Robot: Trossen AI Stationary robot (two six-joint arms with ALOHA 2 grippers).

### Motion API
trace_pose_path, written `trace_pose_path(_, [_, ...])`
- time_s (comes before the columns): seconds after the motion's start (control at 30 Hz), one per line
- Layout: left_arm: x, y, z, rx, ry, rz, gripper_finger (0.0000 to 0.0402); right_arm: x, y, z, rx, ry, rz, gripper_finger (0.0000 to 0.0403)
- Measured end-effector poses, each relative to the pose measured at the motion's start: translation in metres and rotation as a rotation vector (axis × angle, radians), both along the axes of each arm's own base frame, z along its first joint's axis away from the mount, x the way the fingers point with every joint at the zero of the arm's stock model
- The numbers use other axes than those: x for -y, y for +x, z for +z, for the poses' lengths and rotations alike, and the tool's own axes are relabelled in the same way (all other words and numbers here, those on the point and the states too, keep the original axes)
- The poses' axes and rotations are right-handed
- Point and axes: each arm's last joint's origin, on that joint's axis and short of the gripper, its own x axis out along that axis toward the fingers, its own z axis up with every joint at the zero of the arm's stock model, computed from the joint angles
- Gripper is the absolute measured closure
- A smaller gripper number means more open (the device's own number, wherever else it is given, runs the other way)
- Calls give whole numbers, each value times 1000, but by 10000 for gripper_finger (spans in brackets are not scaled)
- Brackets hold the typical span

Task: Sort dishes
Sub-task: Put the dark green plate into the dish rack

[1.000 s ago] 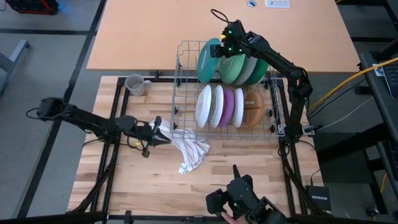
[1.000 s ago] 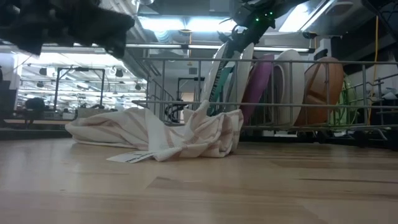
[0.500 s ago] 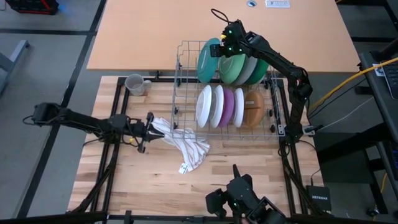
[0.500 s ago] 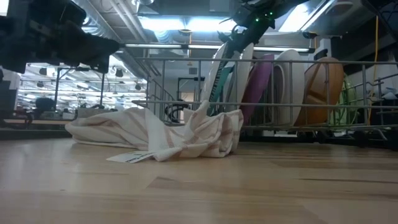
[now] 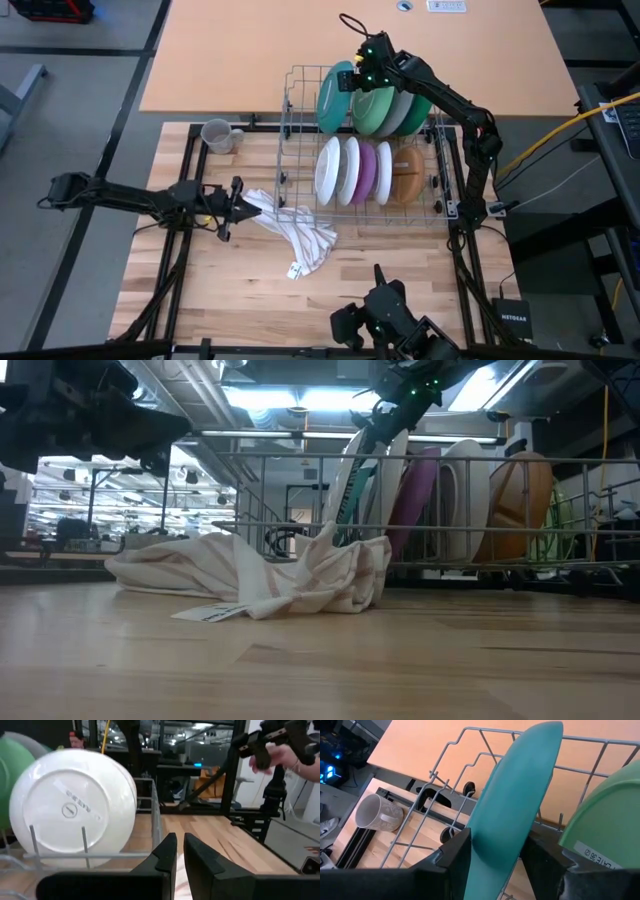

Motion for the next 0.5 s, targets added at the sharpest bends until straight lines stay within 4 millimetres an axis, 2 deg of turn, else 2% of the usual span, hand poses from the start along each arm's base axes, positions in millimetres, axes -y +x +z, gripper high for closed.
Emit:
trace_pose_path(0.33, [-1,-10,12,100,134,47,375,0,0,0,0,0,0,233])
trace_pose_path(0.5, [-1,-12,13,107,112,49,375,0,0,0,1,0,0,233])
